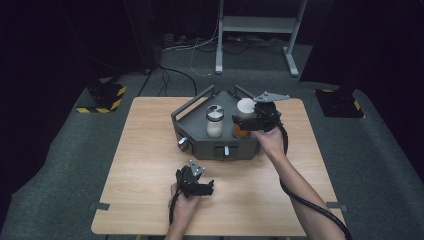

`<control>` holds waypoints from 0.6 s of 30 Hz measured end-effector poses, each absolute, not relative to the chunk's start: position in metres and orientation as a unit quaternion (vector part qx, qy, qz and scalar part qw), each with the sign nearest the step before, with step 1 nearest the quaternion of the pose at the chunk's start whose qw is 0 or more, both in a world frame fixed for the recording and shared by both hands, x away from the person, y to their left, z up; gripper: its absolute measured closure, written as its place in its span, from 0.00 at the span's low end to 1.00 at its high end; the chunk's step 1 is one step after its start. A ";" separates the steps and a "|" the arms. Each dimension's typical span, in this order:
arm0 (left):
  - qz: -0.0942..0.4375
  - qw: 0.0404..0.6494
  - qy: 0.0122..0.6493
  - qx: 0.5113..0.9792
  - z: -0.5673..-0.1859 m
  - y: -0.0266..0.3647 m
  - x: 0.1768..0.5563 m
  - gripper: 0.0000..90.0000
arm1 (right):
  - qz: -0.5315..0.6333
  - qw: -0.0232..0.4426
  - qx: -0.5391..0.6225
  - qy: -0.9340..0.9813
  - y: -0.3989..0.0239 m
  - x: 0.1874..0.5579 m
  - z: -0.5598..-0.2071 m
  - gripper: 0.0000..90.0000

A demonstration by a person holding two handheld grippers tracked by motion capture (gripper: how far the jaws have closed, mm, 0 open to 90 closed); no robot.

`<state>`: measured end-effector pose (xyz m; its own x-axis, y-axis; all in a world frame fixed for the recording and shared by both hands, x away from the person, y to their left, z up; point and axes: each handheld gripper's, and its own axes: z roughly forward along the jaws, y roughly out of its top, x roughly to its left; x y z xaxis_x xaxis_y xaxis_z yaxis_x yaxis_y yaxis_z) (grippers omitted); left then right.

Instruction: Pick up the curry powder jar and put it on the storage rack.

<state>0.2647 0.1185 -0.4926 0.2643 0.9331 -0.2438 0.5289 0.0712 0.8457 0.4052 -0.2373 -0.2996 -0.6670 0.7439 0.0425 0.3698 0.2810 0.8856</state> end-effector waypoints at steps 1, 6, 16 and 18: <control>0.218 0.464 0.566 0.645 -0.493 0.118 0.265 0.08 | 0.481 0.194 0.360 0.776 -0.238 0.405 -0.300 0.14; 0.218 0.465 0.567 0.645 -0.493 0.118 0.265 0.08 | 0.479 0.194 0.357 0.778 -0.243 0.402 -0.303 0.14; 0.218 0.465 0.567 0.644 -0.493 0.118 0.264 0.09 | 0.474 0.192 0.356 0.782 -0.252 0.394 -0.307 0.14; 0.218 0.464 0.566 0.645 -0.493 0.119 0.265 0.09 | 0.475 0.193 0.356 0.781 -0.255 0.391 -0.309 0.14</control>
<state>0.2646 0.1188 -0.4925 0.2635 0.9330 -0.2449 0.5290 0.0725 0.8455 0.3914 -0.2546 -0.3094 -0.6717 0.7399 0.0362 0.3729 0.2954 0.8796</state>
